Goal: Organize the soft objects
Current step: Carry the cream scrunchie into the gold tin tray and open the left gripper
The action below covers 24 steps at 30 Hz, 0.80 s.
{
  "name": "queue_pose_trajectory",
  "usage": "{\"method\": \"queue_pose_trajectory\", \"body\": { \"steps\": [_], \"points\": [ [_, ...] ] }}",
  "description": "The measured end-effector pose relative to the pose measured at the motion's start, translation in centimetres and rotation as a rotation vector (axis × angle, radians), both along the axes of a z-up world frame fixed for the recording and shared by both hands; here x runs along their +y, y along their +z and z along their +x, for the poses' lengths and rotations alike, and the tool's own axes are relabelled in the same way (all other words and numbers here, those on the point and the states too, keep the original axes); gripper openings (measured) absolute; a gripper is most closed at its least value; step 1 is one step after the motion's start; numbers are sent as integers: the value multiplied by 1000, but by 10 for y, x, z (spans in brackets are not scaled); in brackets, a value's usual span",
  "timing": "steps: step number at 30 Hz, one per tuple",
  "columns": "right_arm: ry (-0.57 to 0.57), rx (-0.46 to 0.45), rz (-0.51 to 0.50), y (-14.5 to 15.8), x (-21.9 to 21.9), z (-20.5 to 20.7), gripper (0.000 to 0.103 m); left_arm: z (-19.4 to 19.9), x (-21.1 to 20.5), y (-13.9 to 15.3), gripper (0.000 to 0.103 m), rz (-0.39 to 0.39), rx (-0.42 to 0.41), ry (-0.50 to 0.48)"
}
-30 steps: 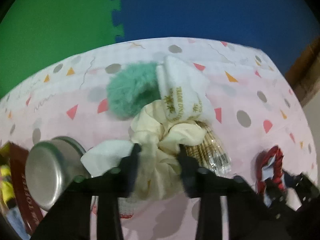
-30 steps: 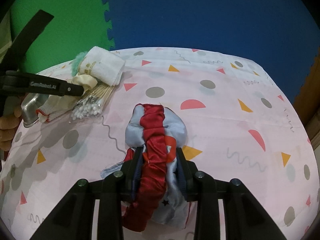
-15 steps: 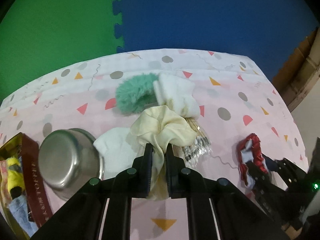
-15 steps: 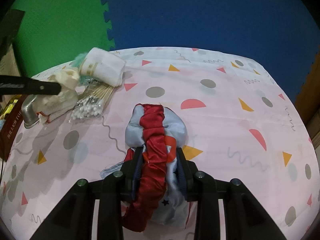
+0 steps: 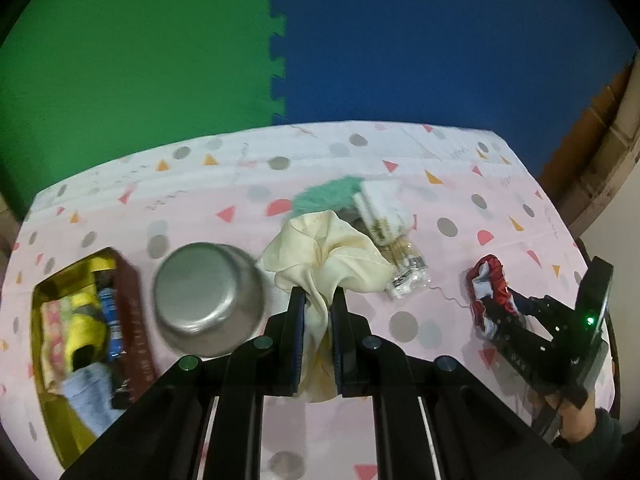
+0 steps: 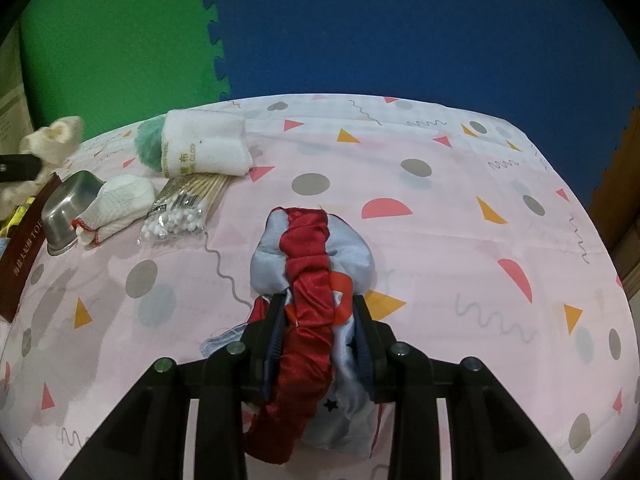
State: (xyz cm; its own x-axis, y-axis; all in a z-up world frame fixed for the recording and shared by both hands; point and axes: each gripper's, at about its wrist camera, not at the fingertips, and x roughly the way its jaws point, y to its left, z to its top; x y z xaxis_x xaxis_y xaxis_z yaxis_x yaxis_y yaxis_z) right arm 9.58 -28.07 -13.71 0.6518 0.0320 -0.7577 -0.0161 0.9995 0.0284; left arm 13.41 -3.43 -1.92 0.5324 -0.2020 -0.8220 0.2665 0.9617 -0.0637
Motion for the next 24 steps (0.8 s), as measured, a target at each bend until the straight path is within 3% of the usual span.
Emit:
{"method": "queue_pose_trajectory", "body": {
  "steps": [13, 24],
  "points": [
    [2, 0, -2, 0, 0, 0, 34, -12, 116, 26, 10, 62, -46, 211],
    [3, 0, -6, 1, -1, 1, 34, -13, 207, 11, 10, 111, -32, 402]
  ]
}}
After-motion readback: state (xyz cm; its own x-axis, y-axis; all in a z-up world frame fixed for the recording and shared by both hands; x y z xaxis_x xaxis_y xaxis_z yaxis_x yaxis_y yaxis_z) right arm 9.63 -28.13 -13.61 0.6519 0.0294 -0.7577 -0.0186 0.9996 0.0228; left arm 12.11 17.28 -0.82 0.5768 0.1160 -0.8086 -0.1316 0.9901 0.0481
